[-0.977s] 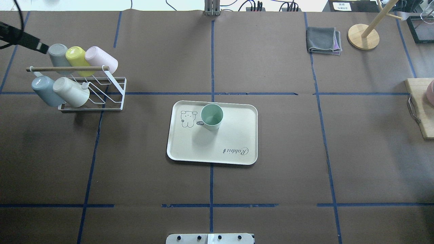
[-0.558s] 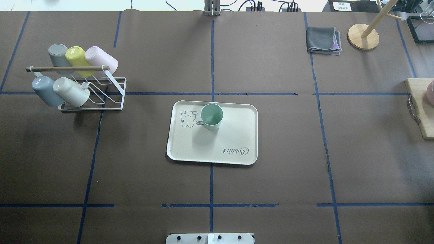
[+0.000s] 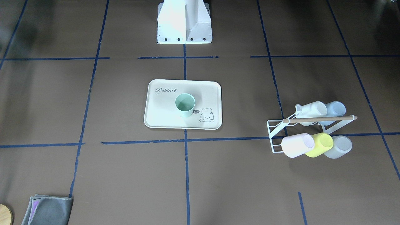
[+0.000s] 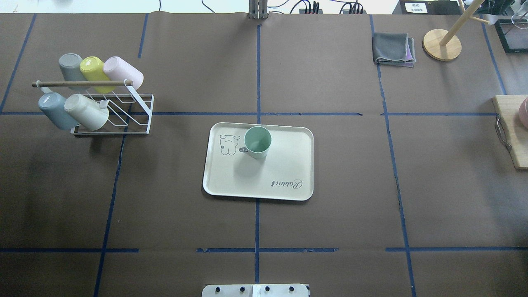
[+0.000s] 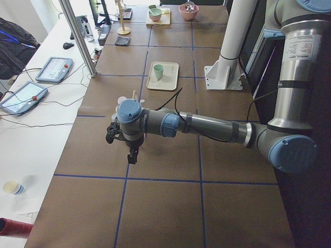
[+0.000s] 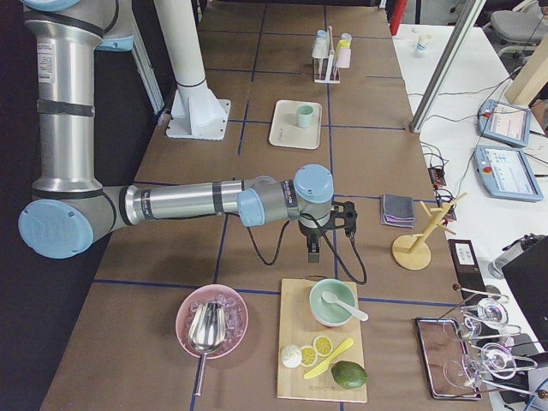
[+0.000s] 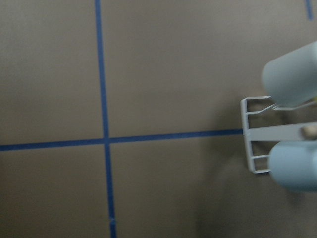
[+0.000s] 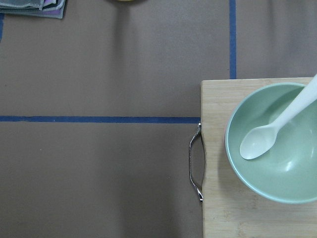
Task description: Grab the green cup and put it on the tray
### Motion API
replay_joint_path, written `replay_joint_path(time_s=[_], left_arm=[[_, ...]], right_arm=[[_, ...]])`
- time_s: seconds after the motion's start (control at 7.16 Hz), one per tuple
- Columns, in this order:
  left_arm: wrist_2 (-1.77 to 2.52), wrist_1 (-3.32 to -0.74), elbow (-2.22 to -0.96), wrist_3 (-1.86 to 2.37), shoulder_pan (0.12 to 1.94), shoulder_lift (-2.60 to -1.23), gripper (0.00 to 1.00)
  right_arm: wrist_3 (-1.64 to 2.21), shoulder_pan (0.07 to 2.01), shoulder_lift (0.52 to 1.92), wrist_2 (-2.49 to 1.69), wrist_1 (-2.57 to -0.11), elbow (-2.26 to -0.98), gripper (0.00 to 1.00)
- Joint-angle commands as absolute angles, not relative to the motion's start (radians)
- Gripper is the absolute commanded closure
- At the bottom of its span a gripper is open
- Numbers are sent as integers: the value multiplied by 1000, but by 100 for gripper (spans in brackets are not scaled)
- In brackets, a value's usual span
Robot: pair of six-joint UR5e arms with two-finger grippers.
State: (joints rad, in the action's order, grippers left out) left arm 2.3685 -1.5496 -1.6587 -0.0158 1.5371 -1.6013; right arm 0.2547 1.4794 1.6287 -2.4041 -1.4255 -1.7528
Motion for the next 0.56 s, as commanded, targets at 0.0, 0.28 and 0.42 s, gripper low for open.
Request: replay_joint_path(time_s=[0.0, 0.28, 0.42], left_arm=[[2361, -1476, -1563, -159, 1600, -1608, 0], [2364, -1474, -1565, -160, 1623, -1589, 0], [2356, -1474, -1565, -147, 1623, -1589, 0]], right_arm=[[255, 1491, 1626, -2425, -1427, -1752, 0], [255, 1494, 1628, -2434, -1428, -1752, 0], [255, 1494, 1631, -2434, -1427, -1753, 0]])
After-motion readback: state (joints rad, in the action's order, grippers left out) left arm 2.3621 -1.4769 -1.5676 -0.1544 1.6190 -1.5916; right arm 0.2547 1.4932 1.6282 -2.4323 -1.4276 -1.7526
